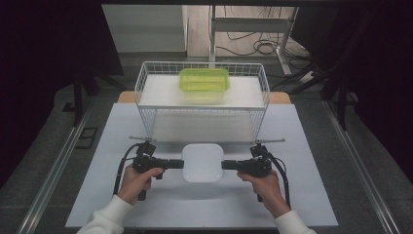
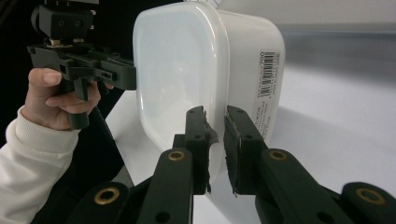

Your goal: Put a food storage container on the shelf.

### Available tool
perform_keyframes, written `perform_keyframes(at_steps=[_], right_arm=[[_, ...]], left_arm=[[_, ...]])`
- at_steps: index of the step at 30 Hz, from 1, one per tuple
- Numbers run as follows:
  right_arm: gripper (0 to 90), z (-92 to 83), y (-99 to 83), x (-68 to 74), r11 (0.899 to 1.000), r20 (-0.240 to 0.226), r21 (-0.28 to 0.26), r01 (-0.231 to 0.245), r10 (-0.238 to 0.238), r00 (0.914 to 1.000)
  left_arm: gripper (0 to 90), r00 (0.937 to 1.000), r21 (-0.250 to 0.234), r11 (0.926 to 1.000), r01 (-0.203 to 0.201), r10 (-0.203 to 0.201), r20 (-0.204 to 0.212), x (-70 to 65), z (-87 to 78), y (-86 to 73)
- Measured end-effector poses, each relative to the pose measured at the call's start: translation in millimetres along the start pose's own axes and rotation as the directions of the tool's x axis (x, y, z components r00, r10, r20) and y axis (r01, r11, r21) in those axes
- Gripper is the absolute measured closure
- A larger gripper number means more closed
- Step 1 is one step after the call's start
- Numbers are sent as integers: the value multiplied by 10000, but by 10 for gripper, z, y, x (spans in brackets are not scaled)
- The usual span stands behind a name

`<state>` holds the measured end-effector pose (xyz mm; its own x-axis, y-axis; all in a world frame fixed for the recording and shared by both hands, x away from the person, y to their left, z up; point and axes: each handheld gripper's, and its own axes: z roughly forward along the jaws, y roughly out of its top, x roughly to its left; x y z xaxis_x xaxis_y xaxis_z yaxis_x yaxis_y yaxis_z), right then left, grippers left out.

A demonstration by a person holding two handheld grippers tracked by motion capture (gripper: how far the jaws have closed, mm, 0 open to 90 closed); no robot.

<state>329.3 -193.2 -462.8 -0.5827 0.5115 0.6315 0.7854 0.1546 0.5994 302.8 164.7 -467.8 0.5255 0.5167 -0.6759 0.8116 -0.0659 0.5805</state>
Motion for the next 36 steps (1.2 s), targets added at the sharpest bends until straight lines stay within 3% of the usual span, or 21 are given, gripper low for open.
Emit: perform_keyframes(at_steps=[12, 17, 36], right_arm=[[793, -81, 95, 107, 9981, 151, -313, 523, -518, 9985], [791, -151, 193, 171, 9951, 143, -575, 809, -802, 9967], [790, -464, 678, 558, 9751, 236, -1231, 1844, -1829, 9829]], left_arm=[[812, 9989, -400, 9981, -469, 468, -21, -138, -87, 119], [814, 9973, -622, 9955, -713, 724, 157, -220, -153, 227], [817, 9822, -1392, 9745, -1758, 1832, 421, -583, -482, 725]])
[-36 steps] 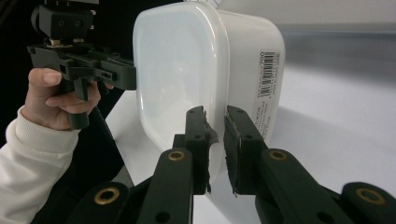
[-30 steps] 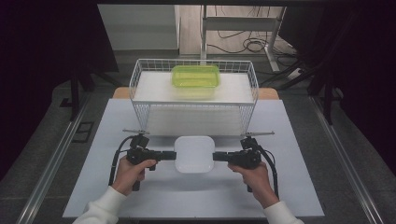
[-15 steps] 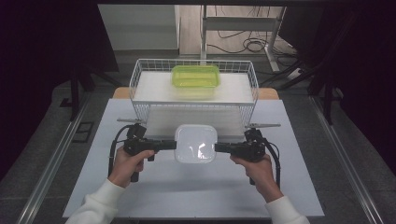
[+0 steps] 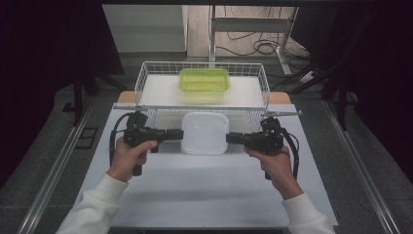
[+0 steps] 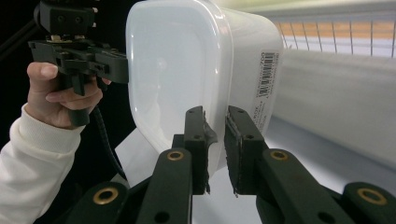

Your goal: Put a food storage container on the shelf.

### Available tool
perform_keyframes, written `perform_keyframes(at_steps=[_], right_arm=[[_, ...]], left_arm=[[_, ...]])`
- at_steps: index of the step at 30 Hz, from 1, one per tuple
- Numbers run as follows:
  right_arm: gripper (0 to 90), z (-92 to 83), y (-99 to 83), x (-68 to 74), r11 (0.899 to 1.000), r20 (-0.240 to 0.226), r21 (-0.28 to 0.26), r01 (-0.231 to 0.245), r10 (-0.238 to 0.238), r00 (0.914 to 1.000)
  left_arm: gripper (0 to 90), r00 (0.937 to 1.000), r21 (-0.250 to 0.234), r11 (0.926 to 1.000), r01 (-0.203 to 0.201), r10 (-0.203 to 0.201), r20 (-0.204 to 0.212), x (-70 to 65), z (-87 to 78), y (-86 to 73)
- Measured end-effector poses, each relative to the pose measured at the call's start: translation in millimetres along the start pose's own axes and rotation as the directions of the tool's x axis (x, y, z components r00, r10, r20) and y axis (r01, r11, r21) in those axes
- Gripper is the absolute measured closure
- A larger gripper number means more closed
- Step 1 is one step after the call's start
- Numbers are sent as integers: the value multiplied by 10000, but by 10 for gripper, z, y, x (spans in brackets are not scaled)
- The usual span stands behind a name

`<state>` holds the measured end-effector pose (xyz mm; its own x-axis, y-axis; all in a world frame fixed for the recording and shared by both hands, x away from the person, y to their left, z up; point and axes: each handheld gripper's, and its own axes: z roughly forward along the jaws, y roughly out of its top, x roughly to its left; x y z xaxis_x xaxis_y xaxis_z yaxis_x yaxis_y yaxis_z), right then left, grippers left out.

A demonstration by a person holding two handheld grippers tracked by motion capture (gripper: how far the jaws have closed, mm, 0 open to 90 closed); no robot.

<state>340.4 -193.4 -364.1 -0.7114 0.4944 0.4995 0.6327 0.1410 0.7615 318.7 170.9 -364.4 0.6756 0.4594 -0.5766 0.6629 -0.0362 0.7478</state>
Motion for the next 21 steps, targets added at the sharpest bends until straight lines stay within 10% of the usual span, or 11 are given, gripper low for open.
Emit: perform_keyframes(at_steps=[21], right_arm=[[793, -116, 880, 165, 9942, 345, -453, 980, -964, 9947]], left_arm=[[815, 9970, -709, 9945, -768, 772, 33, -9, -155, 770]])
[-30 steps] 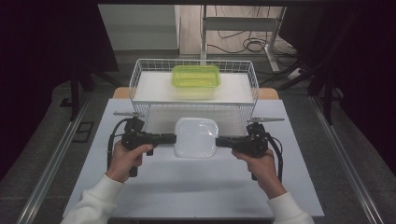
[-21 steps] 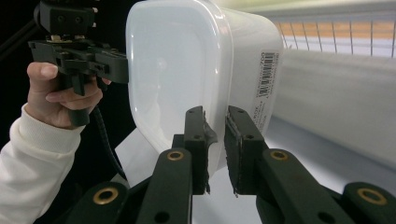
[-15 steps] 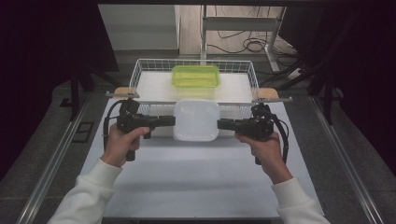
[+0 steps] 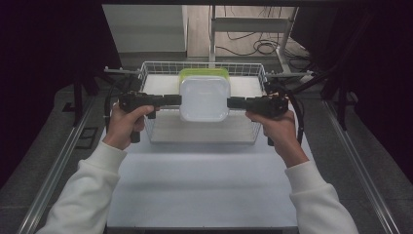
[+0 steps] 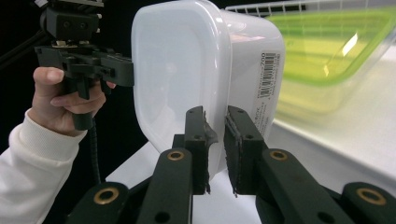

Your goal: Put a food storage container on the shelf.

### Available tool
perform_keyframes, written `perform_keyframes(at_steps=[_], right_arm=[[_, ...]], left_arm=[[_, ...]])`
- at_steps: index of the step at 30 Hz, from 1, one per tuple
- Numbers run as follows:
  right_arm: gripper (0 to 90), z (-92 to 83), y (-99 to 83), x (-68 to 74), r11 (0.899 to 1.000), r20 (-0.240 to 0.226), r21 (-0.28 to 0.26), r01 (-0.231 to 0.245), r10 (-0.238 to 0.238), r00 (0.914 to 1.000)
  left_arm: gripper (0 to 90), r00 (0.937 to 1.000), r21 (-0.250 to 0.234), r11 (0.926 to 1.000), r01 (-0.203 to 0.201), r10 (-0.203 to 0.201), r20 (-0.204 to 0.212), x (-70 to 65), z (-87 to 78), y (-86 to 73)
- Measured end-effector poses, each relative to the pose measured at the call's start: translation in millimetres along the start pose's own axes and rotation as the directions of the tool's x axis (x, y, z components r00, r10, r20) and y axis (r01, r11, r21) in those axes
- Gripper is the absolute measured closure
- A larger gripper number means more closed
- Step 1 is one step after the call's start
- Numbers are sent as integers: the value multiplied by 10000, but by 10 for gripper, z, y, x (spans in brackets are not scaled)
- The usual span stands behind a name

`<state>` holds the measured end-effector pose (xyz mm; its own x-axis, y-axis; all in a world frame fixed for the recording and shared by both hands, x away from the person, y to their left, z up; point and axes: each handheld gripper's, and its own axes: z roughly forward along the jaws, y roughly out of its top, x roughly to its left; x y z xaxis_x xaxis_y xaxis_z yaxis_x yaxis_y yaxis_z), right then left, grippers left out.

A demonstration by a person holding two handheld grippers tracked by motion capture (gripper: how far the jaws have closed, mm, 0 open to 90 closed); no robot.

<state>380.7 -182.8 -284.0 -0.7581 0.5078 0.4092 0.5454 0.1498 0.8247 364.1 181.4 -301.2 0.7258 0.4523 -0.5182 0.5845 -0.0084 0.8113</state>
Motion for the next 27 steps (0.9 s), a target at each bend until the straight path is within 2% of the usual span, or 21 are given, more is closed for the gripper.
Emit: perform_keyframes(at_steps=[7, 10, 21, 26, 27], right_arm=[[793, 64, 224, -83, 10000, 101, -1, 30, -30, 9999], [793, 98, 311, -139, 10000, 10, -91, -36, 36, 10000], [797, 212, 555, -353, 9984, -356, -189, -537, 530, 9980], [796, 282, 673, -457, 9972, -320, -18, -751, 750, 9967], [797, 292, 683, -476, 9967, -336, 1, -809, 808, 9962]], left_arm=[[816, 9999, -66, 10000, -64, 63, -119, 91, 10, 233], [815, 9999, -94, 10000, -23, 22, -105, 148, 18, 309], [815, 9979, -193, 9980, 604, -599, 247, 452, 93, 526], [814, 9961, -215, 9962, 842, -836, 265, 565, 136, 589], [814, 9936, -210, 9937, 1097, -1091, 296, 595, 150, 593]])
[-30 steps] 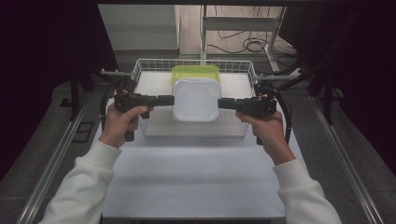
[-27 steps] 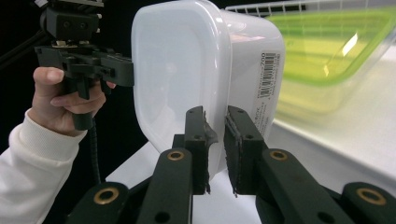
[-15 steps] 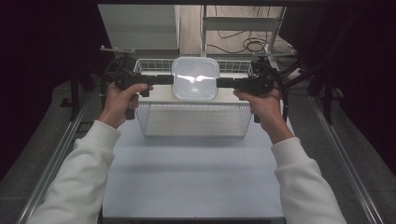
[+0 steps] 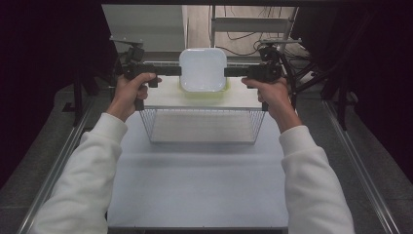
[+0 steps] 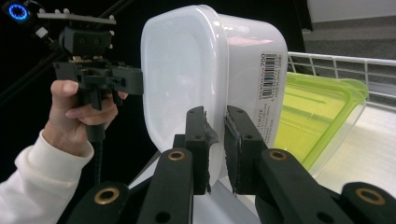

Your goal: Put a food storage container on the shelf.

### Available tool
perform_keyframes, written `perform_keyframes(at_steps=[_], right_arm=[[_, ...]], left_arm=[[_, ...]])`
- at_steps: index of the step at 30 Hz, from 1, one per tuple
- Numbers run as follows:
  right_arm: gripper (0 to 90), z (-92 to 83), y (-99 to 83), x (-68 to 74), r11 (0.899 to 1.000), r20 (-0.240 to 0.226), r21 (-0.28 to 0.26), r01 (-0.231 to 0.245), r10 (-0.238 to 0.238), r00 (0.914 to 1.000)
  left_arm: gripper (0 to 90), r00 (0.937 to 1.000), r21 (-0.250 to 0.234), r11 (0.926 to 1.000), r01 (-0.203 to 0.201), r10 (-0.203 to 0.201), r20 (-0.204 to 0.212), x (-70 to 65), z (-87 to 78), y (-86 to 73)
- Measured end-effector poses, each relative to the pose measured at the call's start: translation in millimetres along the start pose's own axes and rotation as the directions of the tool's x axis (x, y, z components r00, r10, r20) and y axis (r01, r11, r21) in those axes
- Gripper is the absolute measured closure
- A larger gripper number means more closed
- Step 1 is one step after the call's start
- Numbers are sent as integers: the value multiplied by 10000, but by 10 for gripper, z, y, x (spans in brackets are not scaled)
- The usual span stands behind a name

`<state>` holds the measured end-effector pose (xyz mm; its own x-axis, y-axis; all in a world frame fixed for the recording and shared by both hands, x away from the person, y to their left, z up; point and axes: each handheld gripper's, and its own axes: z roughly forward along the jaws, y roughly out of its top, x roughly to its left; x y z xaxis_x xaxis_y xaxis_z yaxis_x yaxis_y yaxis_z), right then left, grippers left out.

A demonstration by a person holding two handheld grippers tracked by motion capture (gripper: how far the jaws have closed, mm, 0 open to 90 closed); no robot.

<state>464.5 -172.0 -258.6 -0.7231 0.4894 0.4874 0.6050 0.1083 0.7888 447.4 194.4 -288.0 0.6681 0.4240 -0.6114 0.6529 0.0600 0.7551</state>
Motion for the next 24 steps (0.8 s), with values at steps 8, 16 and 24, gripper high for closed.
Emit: perform_keyframes(at_steps=[8, 16, 24], right_arm=[[795, 89, 60, -147, 9990, -86, 33, -437, 437, 9990], [791, 125, 125, -284, 9885, -403, 64, -1510, 1511, 9877], [776, 162, 145, -399, 9649, -762, -108, -2622, 2607, 9624]], left_arm=[[813, 9987, 45, 9987, 503, -503, 96, 145, 49, 83], [815, 9863, 32, 9869, 1615, -1615, 341, 236, 85, 143], [814, 9590, -52, 9617, 2740, -2728, 766, 368, 113, 199]])
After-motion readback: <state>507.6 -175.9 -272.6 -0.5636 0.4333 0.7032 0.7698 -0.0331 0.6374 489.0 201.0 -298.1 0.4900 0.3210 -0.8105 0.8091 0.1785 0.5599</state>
